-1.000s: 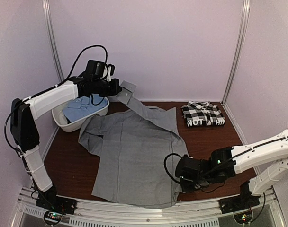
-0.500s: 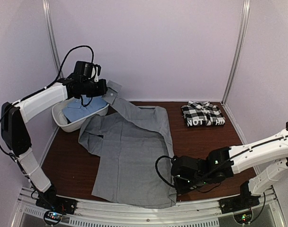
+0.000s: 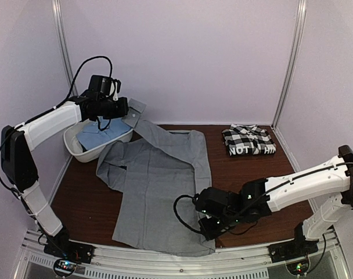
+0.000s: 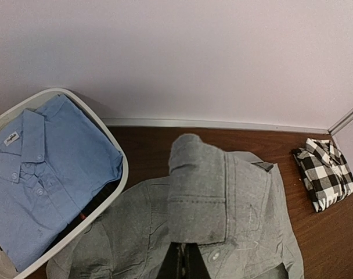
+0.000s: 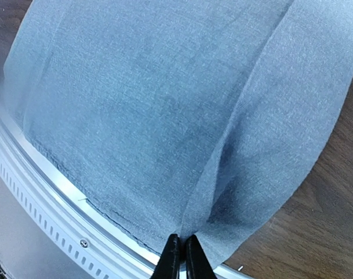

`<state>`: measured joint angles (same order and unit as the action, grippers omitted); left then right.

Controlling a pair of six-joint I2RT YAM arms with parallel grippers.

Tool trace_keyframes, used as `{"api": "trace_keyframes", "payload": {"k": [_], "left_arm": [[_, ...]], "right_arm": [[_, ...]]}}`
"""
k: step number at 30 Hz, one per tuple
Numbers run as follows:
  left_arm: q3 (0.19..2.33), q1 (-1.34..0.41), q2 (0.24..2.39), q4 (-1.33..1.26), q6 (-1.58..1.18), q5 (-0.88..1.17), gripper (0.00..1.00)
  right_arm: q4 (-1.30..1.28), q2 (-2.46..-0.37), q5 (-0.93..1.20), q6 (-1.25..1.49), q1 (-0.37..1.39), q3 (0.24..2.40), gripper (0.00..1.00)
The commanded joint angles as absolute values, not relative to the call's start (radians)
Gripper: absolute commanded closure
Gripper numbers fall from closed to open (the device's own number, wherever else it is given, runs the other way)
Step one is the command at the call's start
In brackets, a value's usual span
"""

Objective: Fold and stack the long sleeve shirts
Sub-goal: Fold the corner of the shirt at the center of the board.

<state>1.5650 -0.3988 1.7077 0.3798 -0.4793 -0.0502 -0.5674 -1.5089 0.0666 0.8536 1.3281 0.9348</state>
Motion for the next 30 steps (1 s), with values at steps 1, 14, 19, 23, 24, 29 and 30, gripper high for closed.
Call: {"api": "trace_keyframes", "payload": {"k": [1,14,19,23,24,29,30], "left_arm": [[1.596,-0.390,1.691,0.379,-0.457,-0.068,1.00],[1.604,-0.390,1.631,0.382,-0.429,-0.110,1.00],[1.604,-0.390,1.622,0.398,-0.425,-0.139,1.00],[1.588,-0.390,1.621,0.403,-0.422,-0.157,1.00],[1.586,-0.390,1.627,0.405,-0.421,-0.158,1.00],[1.585,-0.390,1.657,0.420,-0.420,-0.159,1.00],[1.584,-0.390,1.660,0.420,-0.419,-0.155,1.00]], "right_arm": [[-0.540,-1.552,0.117,0.801,1.314,0.964,0.93],[-0.485,-1.574,0.199,0.774,1.300,0.978,0.93],[-0.472,-1.583,0.226,0.769,1.300,0.980,0.93],[-0.460,-1.595,0.233,0.759,1.298,0.985,0.92],[-0.457,-1.600,0.237,0.759,1.298,0.986,0.92],[-0.433,-1.633,0.251,0.756,1.295,0.999,0.92],[-0.429,-1.636,0.250,0.756,1.290,1.000,0.91]]}}
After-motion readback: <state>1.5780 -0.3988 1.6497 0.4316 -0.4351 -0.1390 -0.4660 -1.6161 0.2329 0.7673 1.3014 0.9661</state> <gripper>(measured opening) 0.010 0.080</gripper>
